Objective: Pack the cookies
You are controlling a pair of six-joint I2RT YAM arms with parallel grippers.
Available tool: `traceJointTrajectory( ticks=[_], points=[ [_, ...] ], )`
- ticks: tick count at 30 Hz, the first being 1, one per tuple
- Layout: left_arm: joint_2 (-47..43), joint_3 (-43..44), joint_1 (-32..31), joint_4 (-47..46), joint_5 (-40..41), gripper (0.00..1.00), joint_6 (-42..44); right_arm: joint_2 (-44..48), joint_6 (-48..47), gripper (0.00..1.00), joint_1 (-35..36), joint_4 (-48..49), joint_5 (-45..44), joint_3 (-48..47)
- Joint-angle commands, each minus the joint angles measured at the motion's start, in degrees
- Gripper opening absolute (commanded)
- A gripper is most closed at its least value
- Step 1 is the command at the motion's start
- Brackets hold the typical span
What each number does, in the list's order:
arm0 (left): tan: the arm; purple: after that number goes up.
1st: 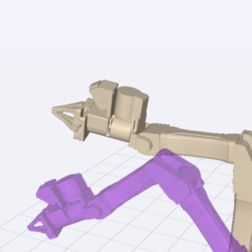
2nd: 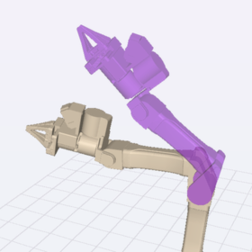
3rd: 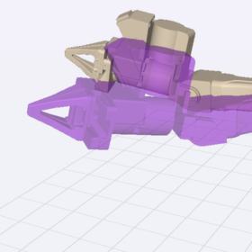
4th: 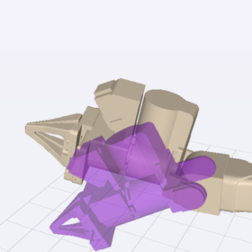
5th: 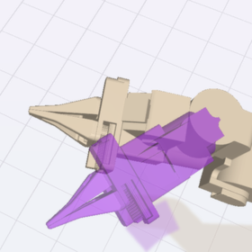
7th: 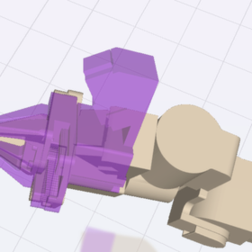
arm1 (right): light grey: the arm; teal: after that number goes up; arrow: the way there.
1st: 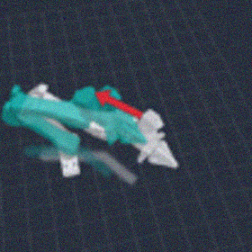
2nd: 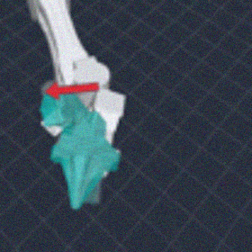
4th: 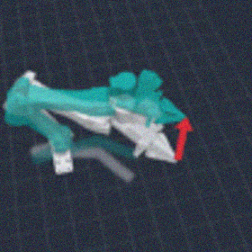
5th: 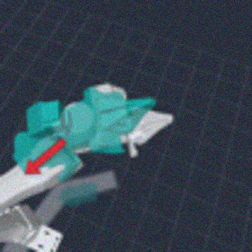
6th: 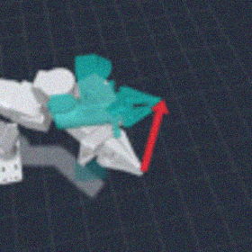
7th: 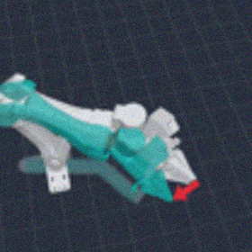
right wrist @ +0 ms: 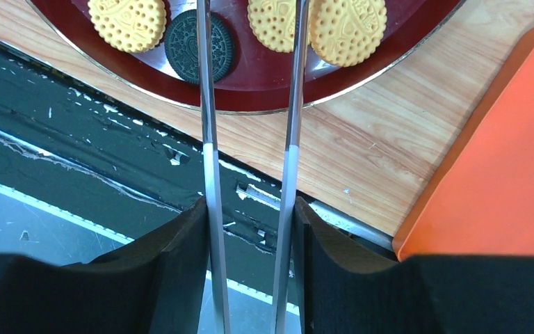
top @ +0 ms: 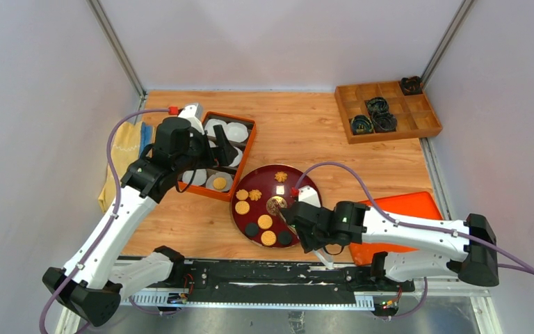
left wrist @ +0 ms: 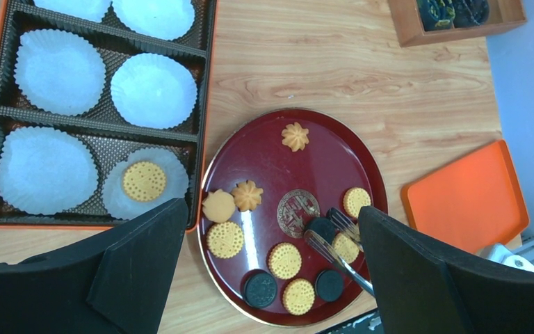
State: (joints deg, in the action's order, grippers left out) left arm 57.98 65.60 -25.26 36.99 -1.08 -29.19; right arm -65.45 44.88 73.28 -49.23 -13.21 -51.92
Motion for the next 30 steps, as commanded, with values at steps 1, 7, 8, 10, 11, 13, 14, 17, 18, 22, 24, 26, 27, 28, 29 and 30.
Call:
traceJointTrajectory(
  ticks=[1,7,8,10,11,13,14,17,18,22,24,26,27,28,29,30],
  points=[
    [-0.77,-1.09,0.21,-1.41,-1.81,1.00,-0.53,-1.98,0.88,0.37,0.81,-2.51,-1.72,-2.84],
    [-0.62,0.90,0.21,-0.98,0.61,1.00,-0.43,-5.47,-4.46,0.27,0.77,-2.52,-6.24,-10.26],
    [-0.62,1.83,0.21,-0.44,1.87,1.00,-0.31,-6.28,-5.67,0.25,0.76,-2.43,-7.41,-12.10],
    [-0.22,4.32,0.28,1.05,4.76,1.00,0.40,-8.01,-7.93,0.21,0.73,-2.45,-9.09,-15.36],
    [0.09,5.55,0.29,1.83,5.60,1.00,0.77,-9.10,-8.74,0.17,0.68,-2.45,-9.45,-16.76],
    [0.31,7.47,0.53,3.03,6.20,1.00,1.42,-10.47,-9.77,0.14,0.60,-2.36,-9.21,-18.45],
    [0.30,7.93,0.62,3.20,6.26,1.00,1.60,-10.97,-10.03,0.13,0.64,-2.32,-8.88,-18.89],
    [-0.40,7.68,0.82,3.31,6.46,1.00,1.77,-11.54,-10.32,0.12,0.64,-1.20,-8.47,-18.56],
    [-0.63,7.43,0.90,3.27,6.75,1.00,1.92,-11.46,-10.43,0.12,0.53,-0.54,-8.64,-18.38],
    [-0.60,6.96,1.17,3.76,7.18,1.00,2.21,-11.38,-11.58,0.19,0.33,-0.38,-10.16,-19.25],
    [-0.58,6.72,1.17,3.70,6.21,1.00,2.01,-10.93,-10.95,0.21,0.33,-1.21,-10.60,-18.53],
    [-0.49,6.36,1.17,3.74,5.58,1.00,1.70,-9.99,-10.16,0.21,0.36,-1.76,-8.81,-17.16],
    [-0.49,6.16,1.17,3.76,5.37,1.00,1.62,-9.44,-9.71,0.21,0.33,-1.82,-7.48,-16.16],
    [-0.47,5.98,1.17,3.78,5.27,1.00,1.56,-8.77,-8.84,0.22,0.36,-1.83,-6.24,-15.06],
    [-0.43,5.80,1.17,3.77,5.03,1.00,1.39,-8.16,-7.98,0.22,0.37,-1.83,-5.12,-13.80],
    [-0.29,5.65,1.17,3.76,4.77,1.00,1.23,-7.48,-7.28,0.22,0.42,-1.70,-4.02,-12.69]
  ],
)
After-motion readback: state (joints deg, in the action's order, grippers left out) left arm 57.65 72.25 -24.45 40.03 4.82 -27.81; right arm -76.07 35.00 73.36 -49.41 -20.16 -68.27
